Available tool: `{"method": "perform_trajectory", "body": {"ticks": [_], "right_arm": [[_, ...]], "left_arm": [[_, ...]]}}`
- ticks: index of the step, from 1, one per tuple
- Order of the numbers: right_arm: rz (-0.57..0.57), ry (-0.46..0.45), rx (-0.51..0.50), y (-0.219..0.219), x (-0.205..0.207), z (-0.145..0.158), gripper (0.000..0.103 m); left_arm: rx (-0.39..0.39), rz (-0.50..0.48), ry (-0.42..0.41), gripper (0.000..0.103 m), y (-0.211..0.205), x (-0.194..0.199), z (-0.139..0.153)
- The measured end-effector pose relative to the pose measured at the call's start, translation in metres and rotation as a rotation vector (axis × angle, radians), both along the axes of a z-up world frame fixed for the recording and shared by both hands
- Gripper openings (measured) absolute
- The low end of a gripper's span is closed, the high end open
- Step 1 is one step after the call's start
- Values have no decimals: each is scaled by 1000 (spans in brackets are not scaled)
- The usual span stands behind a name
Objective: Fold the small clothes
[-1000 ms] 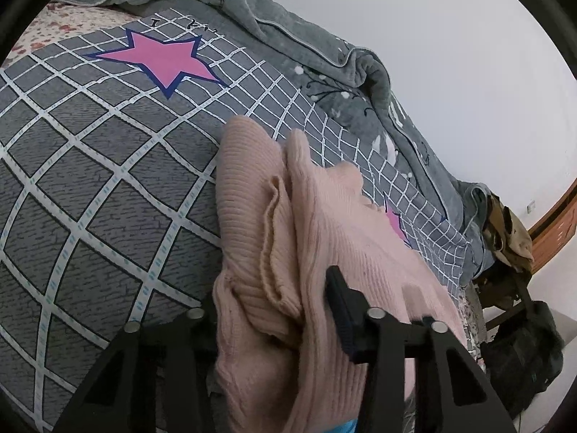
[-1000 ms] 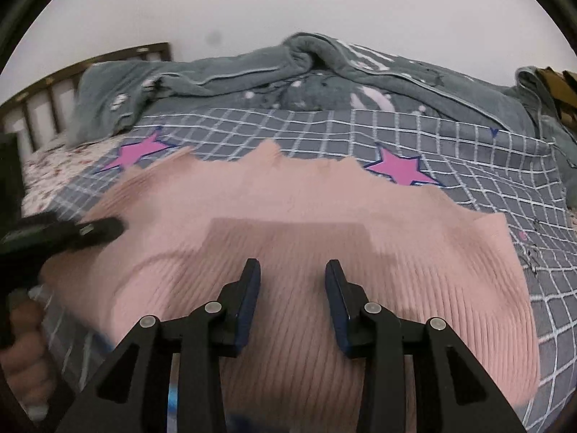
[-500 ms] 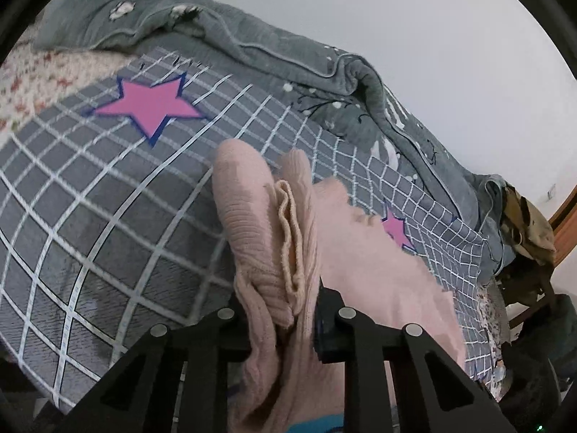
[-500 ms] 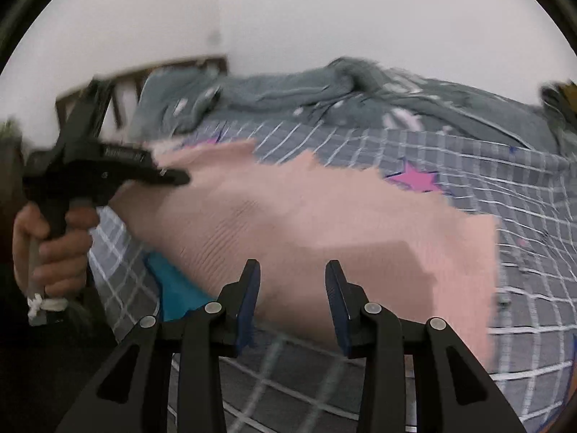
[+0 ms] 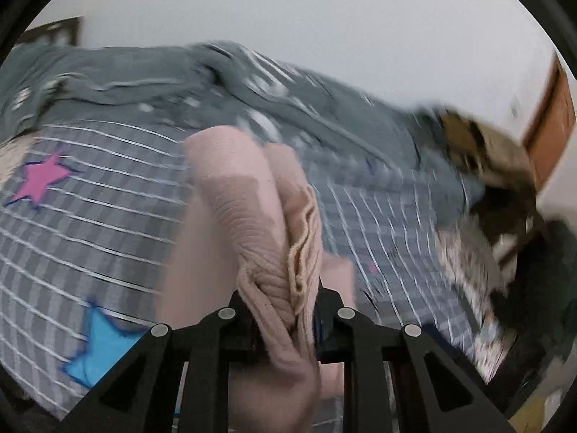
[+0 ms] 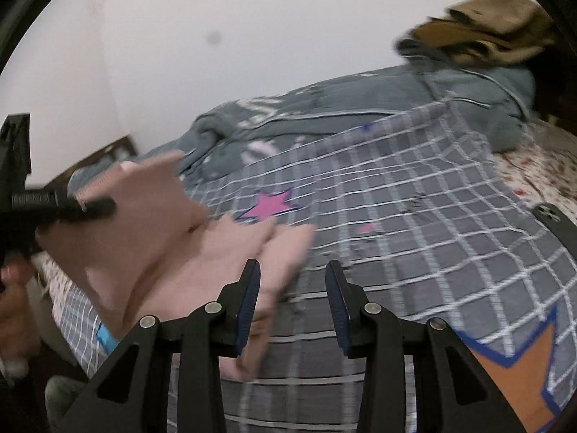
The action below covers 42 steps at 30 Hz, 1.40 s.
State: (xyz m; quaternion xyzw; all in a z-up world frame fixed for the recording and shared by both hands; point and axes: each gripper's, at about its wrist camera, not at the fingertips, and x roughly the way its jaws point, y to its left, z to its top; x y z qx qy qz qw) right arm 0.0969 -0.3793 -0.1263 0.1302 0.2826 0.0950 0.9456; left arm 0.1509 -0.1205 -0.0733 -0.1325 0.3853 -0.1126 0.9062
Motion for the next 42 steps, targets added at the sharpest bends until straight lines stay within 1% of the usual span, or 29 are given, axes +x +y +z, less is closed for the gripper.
{"method": "perform_trajectory", "body": {"ticks": [3, 4, 5, 6, 7, 8, 10, 11, 12, 14, 15, 19, 21, 23, 25, 27, 28, 29, 30, 31, 33, 35, 36, 37, 38, 40, 42], "right_arm": [[-42, 1, 40, -24, -3, -2, 37], [-53, 9, 49, -31, -3, -3, 37], [-52, 15, 51, -33, -2, -3, 37], [-50, 19, 48, -36, -1, -2, 37], [-49, 21, 35, -37, -2, -3, 37], [-49, 22, 27, -36, -2, -3, 37], [-36, 23, 25, -34, -2, -4, 37], [-23, 23, 32, -32, -3, -3, 37], [-13, 21, 42, -30, -4, -3, 37], [20, 17, 78, -25, -5, -1, 38], [37, 15, 100, -22, -5, 1, 40], [131, 0, 227, -3, -4, 7, 51], [156, -4, 291, 6, -3, 10, 55], [165, 8, 335, 18, 2, 8, 56], [170, 52, 335, 34, 10, 3, 56], [159, 100, 284, 51, 17, -5, 56], [145, 129, 236, 61, 21, -10, 56], [125, 156, 186, 69, 24, -16, 54], [104, 166, 154, 73, 26, -20, 36], [68, 168, 127, 74, 25, -24, 23], [60, 124, 153, 65, 15, -22, 18], [66, 81, 185, 53, 7, -17, 17], [60, 75, 180, 49, 7, -18, 17], [45, 87, 160, 48, 9, -22, 17], [34, 123, 142, 48, 15, -29, 17], [33, 190, 156, 44, 24, -44, 17], [46, 197, 169, 41, 24, -43, 18]], "left_arm": [[107, -48, 58, 20, -55, 3, -36], [147, -60, 75, 20, -67, 4, -50], [171, -65, 72, 21, -74, 2, -58], [182, -70, 55, 24, -77, -2, -61], [171, -89, 27, 33, -76, -6, -61], [138, -114, 7, 38, -72, -9, -57], [53, -157, -3, 56, -58, -12, -48], [37, -149, -6, 60, -51, -12, -43], [18, -129, -22, 62, -36, -14, -38], [-20, -107, -49, 64, -12, -19, -31], [-43, -87, -62, 65, 6, -23, -29], [-24, 16, -80, 66, 57, -24, -34], [-23, 57, -62, 66, 80, -21, -42], [-43, 81, -41, 66, 100, -20, -53], [-66, 98, -31, 65, 113, -23, -61], [-83, 107, -26, 65, 121, -24, -68], [-92, 110, -21, 65, 125, -25, -71], [-99, 111, -16, 65, 128, -26, -73], [-105, 111, -12, 65, 129, -27, -75], [-104, 113, -8, 66, 131, -27, -76], [-82, 125, -7, 66, 132, -27, -76], [-81, 117, -15, 66, 134, -28, -75], [-85, 112, -15, 66, 134, -28, -75], [-95, 101, -13, 66, 132, -26, -75], [-105, 86, -9, 66, 131, -25, -76], [-121, 50, 2, 66, 123, -22, -76], [-132, 13, 4, 66, 116, -20, -75]]}}
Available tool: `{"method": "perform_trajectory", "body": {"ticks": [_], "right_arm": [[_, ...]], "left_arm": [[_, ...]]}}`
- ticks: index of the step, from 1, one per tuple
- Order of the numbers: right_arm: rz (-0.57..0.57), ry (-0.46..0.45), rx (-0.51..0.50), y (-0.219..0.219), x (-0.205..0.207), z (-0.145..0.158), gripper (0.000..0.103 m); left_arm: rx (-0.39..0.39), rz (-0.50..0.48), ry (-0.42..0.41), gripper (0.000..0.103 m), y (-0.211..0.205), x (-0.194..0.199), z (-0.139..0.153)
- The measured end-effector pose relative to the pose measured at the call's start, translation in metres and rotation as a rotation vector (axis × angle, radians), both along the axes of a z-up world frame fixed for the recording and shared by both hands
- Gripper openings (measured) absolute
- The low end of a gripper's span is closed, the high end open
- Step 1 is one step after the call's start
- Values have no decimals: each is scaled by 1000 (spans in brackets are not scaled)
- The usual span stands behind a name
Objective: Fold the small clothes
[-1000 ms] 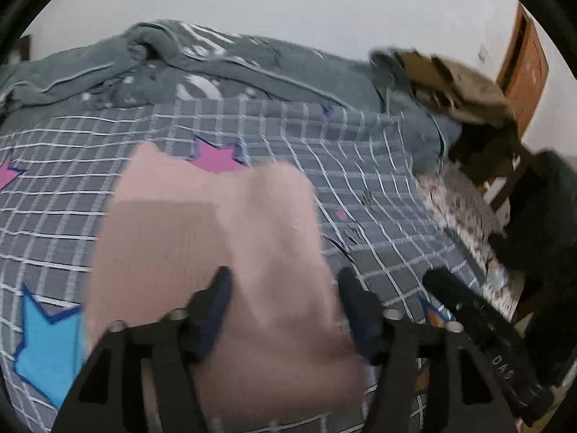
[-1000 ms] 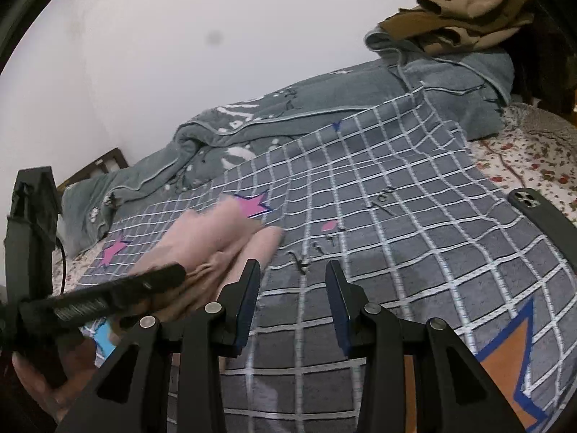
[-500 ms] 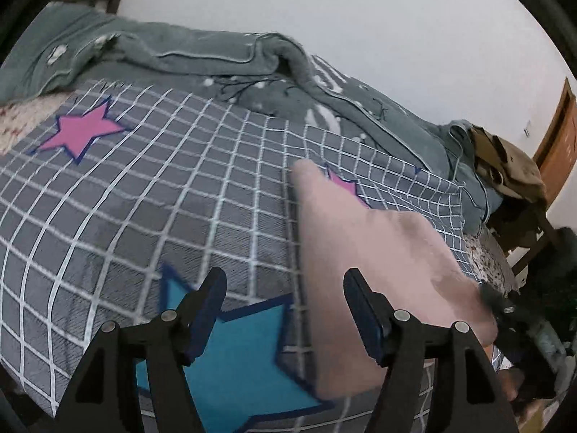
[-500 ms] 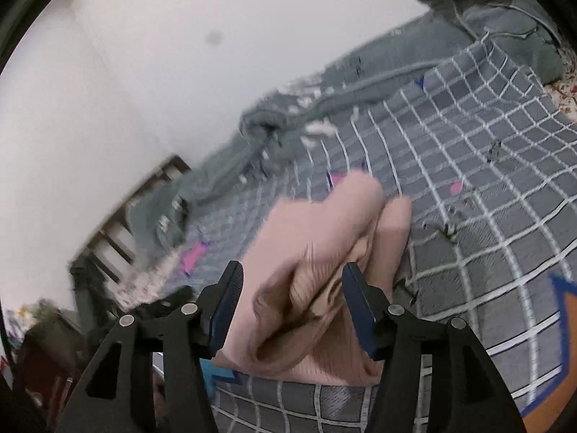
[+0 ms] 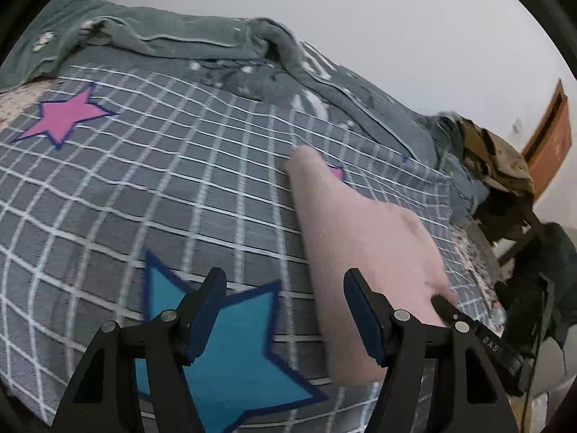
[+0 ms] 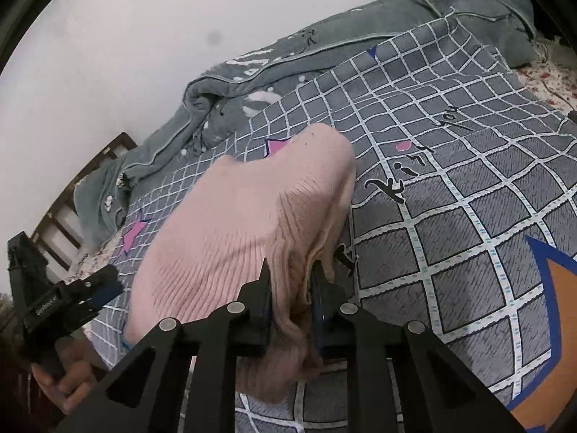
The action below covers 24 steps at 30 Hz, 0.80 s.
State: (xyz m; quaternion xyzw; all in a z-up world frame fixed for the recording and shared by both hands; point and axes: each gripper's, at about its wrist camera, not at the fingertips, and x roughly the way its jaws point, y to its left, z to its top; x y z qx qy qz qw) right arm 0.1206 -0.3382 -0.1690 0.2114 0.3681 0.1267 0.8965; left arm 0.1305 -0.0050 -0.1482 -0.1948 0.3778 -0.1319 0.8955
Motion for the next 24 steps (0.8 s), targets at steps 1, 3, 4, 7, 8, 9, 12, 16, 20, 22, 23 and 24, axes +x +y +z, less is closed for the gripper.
{"method": "perform_trajectory", "body": {"ticks": [1, 3, 4, 7, 8, 9, 12, 16, 20, 22, 23, 24], "right_arm": [[4, -10, -11, 0, -2, 4, 19], [-4, -39, -27, -1, -6, 10, 22], [-11, -62, -29, 0, -8, 13, 23], [-5, -109, -48, 2, -15, 18, 24], [0, -123, -62, 5, -17, 20, 24], [5, -132, -74, 6, -18, 22, 24], [19, -146, -112, 10, -20, 26, 24], [68, -171, -81, 0, -30, 37, 26], [136, -204, -127, 6, -46, 44, 37], [162, -211, -141, 11, -55, 42, 38], [167, -207, -148, 13, -58, 40, 38], [169, -201, -152, 15, -61, 37, 38]], "left_arm": [[-4, -19, -2, 66, -4, 0, 0], [-11, -59, -8, 66, -12, -1, 0], [-13, -78, -9, 66, -16, -2, -1], [-4, -122, -2, 66, -29, -5, -7], [9, -135, 3, 66, -34, -6, -9], [21, -145, 4, 66, -38, -8, -11], [60, -190, -14, 66, -45, -16, -10], [132, -225, -27, 67, -46, -33, -12], [188, -240, -29, 67, -47, -45, -20], [242, -238, -23, 67, -54, -48, -24], [264, -239, -26, 67, -58, -50, -26], [280, -240, -30, 67, -61, -51, -27]]}}
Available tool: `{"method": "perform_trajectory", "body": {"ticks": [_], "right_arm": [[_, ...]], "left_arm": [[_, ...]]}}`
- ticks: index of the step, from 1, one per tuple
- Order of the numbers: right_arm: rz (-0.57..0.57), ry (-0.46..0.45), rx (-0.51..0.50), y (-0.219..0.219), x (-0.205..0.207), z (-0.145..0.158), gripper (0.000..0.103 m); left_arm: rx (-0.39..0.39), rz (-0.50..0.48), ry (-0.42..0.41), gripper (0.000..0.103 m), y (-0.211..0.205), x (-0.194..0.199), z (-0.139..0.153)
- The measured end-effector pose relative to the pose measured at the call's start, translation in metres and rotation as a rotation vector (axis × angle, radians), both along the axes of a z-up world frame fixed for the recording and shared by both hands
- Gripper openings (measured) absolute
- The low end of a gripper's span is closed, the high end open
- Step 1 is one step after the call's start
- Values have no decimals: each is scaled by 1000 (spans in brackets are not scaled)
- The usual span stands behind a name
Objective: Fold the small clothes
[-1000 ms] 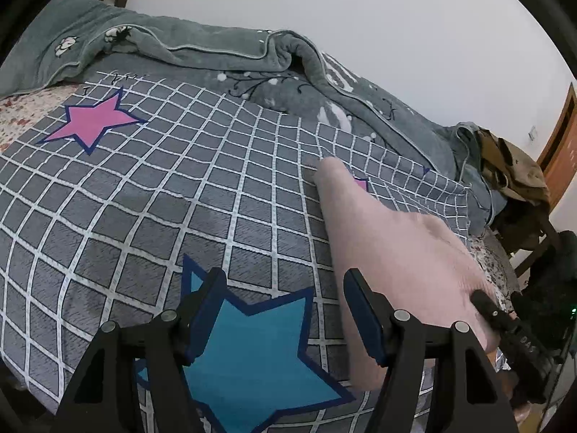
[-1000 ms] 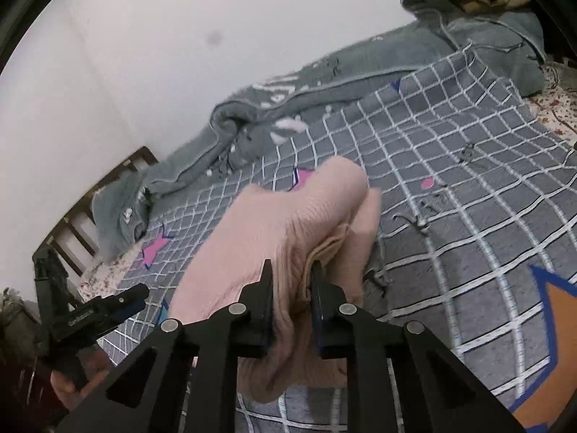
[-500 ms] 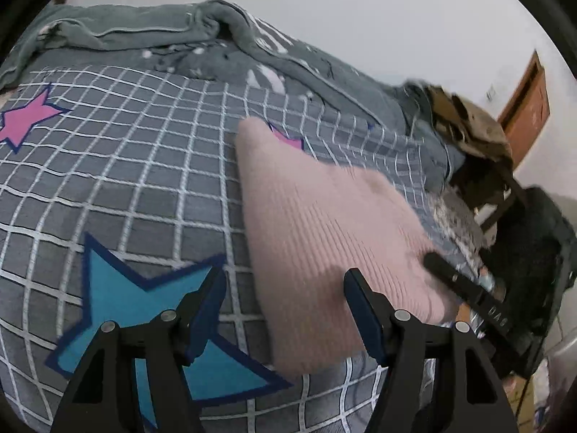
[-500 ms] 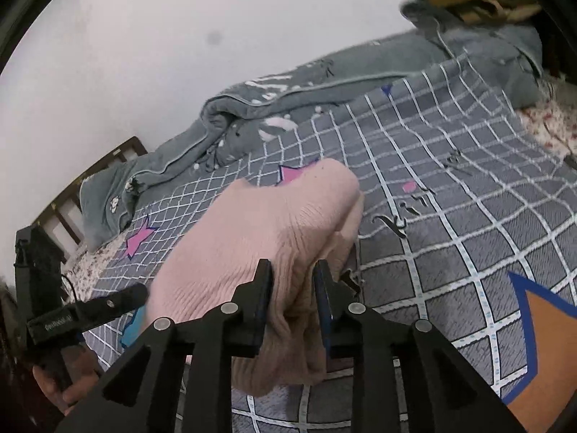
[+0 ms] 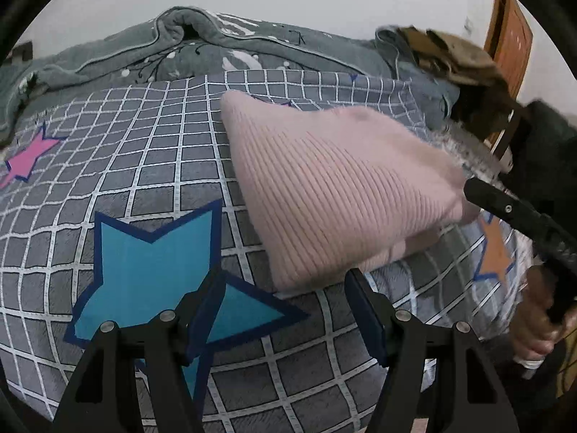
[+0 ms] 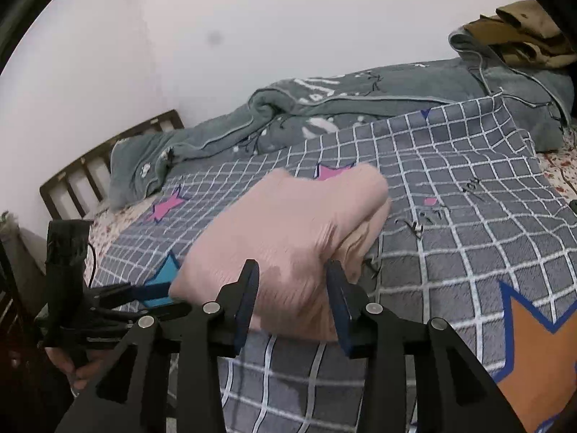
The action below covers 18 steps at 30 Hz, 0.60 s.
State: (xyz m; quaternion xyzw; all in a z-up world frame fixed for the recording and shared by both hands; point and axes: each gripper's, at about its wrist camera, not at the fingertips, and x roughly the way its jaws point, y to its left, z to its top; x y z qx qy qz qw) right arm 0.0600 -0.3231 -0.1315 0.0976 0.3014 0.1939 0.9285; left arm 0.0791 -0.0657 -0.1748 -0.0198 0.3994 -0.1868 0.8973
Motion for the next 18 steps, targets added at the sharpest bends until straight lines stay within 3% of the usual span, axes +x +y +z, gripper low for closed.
{"method": "perform_trajectory", "body": {"ticks": [7, 18], "right_arm": [[-15, 8, -8, 7, -7, -11, 38], [-14, 14, 13, 11, -2, -18, 38]], "left_arm": [[48, 42, -43, 67, -10, -7, -2], [73, 64, -46, 67, -12, 1, -7]]}}
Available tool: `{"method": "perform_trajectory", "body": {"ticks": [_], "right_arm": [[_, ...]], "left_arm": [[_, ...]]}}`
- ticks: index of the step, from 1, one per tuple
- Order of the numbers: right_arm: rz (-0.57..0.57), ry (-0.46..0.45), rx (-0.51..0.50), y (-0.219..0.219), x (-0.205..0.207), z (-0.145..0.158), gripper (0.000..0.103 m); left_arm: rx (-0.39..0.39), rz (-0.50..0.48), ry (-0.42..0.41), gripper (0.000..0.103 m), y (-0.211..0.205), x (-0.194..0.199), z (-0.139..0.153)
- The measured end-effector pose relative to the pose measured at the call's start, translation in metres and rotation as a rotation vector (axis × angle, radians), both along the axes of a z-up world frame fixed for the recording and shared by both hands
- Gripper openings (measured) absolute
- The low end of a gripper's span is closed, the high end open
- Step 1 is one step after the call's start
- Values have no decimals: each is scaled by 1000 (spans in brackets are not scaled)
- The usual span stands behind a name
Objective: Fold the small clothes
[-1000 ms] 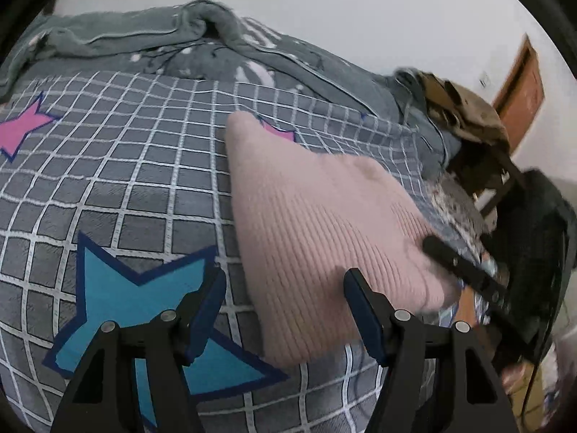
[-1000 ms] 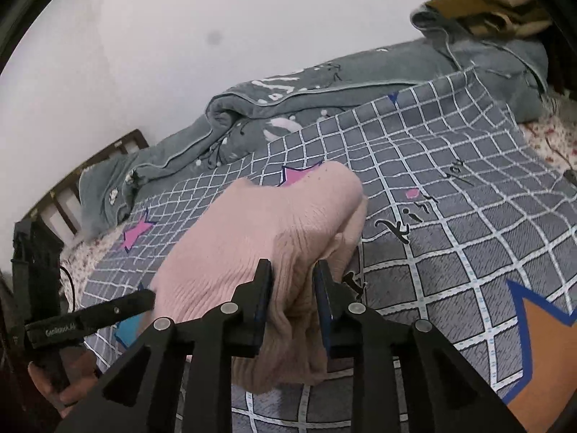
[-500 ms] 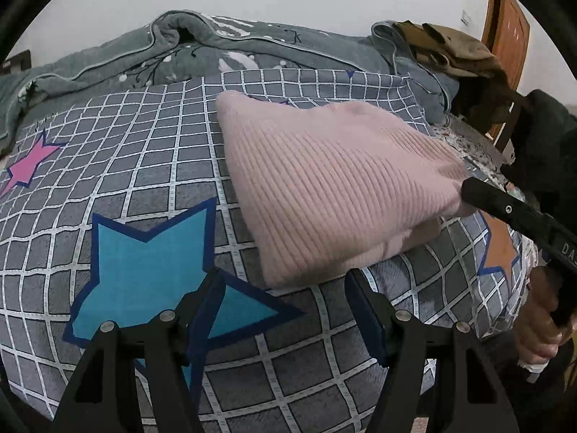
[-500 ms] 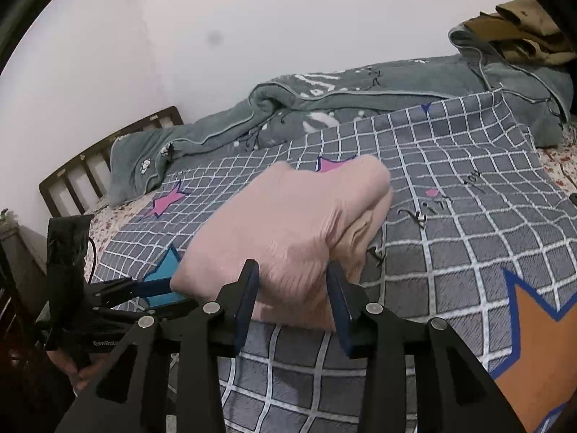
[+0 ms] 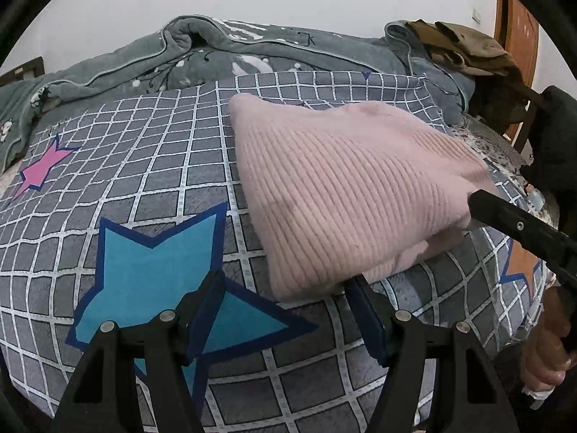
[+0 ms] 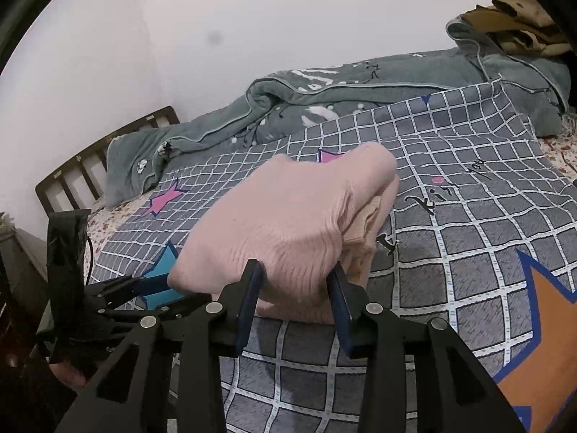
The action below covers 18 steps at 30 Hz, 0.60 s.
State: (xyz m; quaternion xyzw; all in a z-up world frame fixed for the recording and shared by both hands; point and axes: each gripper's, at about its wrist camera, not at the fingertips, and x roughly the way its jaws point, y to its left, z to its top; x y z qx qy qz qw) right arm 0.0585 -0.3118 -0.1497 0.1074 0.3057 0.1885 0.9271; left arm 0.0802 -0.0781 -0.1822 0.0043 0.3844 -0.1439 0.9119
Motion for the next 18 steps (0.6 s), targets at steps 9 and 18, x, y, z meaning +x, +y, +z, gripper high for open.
{"method": "perform_trajectory", "body": {"ticks": [9, 18], "right_arm": [[-22, -30, -14, 0, -3, 2, 7], [-63, 9, -48, -15, 1, 0, 6]], "left_arm": [[-10, -14, -51, 16, 0, 1, 11], [-66, -48, -25, 19, 12, -3, 9]]}}
